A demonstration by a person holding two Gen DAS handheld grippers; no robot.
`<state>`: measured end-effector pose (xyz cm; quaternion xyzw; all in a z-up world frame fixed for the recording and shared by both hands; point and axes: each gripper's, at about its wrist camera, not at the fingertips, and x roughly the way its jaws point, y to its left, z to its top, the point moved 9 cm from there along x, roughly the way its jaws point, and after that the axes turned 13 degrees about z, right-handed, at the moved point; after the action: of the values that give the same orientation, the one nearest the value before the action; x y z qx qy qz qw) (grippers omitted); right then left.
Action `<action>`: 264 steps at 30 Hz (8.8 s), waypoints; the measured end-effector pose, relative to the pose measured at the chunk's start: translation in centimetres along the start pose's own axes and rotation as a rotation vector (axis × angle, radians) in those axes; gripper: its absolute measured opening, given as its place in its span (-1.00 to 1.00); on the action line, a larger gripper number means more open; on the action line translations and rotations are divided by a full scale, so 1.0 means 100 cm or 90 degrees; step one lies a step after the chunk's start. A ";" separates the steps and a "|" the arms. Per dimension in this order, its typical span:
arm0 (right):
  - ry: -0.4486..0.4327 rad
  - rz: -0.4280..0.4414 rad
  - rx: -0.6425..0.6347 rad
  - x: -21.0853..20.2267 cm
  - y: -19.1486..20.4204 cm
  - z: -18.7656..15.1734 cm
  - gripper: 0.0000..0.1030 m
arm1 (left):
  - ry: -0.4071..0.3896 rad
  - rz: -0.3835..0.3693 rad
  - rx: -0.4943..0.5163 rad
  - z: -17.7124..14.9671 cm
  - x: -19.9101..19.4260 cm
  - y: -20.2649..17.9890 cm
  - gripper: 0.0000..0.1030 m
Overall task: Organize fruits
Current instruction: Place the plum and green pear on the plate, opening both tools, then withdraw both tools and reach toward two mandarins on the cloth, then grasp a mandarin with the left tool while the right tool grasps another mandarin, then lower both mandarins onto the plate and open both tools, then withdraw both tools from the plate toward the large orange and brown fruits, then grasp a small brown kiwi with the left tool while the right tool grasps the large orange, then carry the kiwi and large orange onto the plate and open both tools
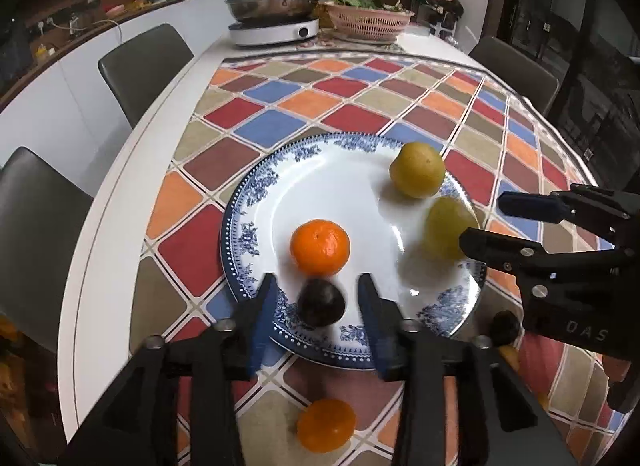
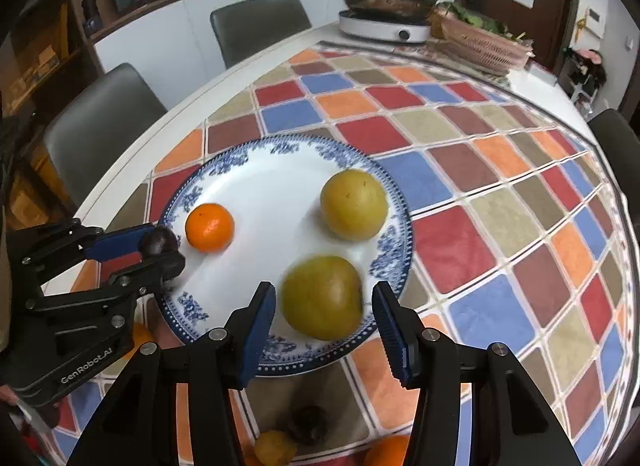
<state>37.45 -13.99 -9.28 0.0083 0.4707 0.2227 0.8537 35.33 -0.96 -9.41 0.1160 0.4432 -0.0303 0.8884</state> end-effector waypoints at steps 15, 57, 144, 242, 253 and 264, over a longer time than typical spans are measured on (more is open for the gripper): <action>-0.109 -0.053 -0.003 -0.084 0.017 -0.016 0.23 | -0.065 0.048 -0.024 -0.019 -0.085 0.006 0.15; -0.003 -0.053 0.046 -0.066 0.065 -0.119 0.23 | -0.054 0.064 0.066 -0.107 -0.097 0.025 0.53; -0.035 0.042 -0.017 -0.045 0.023 -0.003 -0.32 | -0.012 0.006 -0.006 -0.023 -0.052 -0.009 -0.38; -0.031 0.018 -0.082 -0.063 -0.040 -0.128 0.07 | -0.015 -0.065 0.054 -0.098 -0.066 -0.148 -0.45; -0.018 0.024 -0.068 -0.048 -0.036 -0.116 0.01 | -0.020 -0.017 0.049 -0.082 -0.067 -0.133 -0.45; -0.003 0.025 -0.060 -0.039 -0.031 -0.113 -0.18 | -0.014 -0.008 0.032 -0.083 -0.065 -0.119 -0.45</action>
<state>27.65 -20.53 -13.15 -0.0218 0.4577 0.2614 0.8495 23.04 -10.95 -11.19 0.1348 0.4334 -0.0482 0.8898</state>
